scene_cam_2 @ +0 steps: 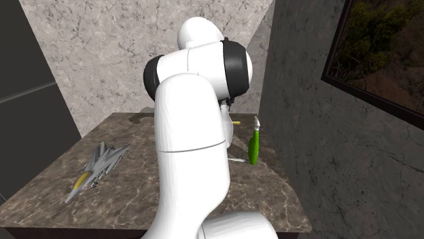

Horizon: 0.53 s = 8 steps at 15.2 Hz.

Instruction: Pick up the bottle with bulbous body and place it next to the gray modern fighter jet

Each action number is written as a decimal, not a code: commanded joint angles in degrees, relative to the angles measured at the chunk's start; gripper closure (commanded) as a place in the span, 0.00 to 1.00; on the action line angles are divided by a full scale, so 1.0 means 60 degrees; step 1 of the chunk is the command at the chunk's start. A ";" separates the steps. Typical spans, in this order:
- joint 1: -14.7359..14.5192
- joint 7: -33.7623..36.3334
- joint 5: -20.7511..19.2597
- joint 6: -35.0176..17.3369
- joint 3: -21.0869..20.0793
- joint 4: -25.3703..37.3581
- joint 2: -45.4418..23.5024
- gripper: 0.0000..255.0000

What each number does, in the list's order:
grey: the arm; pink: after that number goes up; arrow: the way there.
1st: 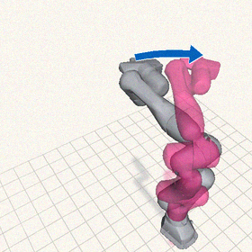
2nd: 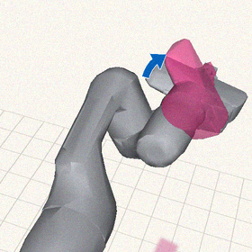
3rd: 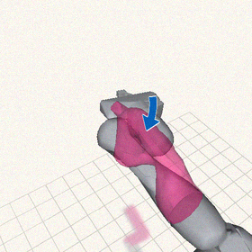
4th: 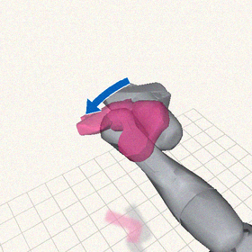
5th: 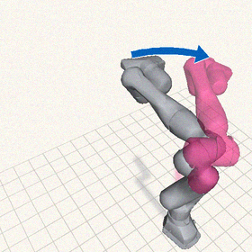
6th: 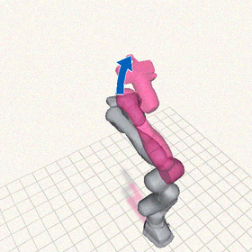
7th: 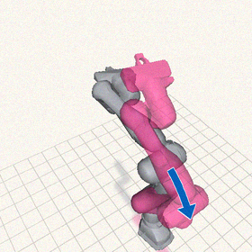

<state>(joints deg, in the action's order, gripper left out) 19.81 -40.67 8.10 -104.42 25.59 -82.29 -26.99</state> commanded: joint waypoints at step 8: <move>0.0085 0.0029 -0.0046 0.1112 0.0040 0.1064 0.0068 1.00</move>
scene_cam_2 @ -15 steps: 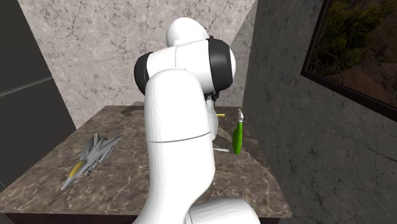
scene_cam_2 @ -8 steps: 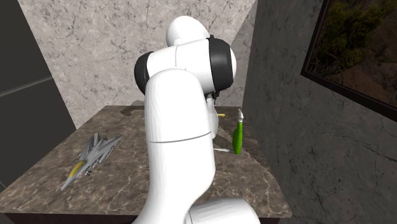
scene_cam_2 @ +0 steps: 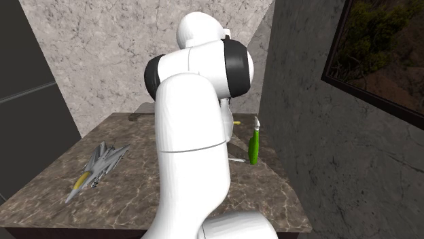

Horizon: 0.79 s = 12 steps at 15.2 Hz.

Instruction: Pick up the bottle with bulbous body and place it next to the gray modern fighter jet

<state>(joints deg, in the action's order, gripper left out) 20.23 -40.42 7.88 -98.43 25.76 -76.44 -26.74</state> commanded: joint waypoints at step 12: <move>0.0330 -0.0041 0.0094 0.1840 0.0022 0.2130 -0.0276 1.00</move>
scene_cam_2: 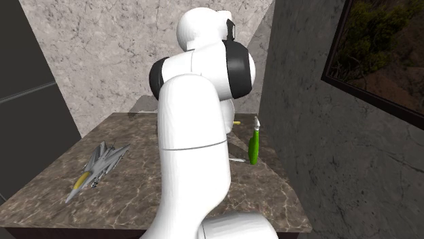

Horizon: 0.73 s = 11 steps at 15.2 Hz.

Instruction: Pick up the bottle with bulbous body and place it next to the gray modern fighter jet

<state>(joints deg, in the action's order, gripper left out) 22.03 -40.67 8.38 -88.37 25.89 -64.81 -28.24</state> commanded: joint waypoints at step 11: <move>0.0331 0.0115 0.0187 0.1838 -0.0050 0.2321 -0.0460 1.00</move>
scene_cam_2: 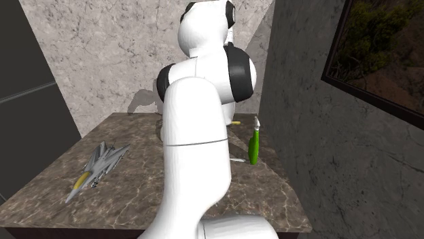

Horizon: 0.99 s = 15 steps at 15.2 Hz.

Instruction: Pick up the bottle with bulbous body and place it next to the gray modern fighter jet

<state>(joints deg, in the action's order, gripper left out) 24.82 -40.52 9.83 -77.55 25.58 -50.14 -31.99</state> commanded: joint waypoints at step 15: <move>-0.3266 0.3078 -0.1599 0.0048 -0.0654 -0.3840 0.4023 1.00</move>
<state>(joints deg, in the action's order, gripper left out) 6.33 -23.57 0.84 -77.34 22.17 -71.84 -9.32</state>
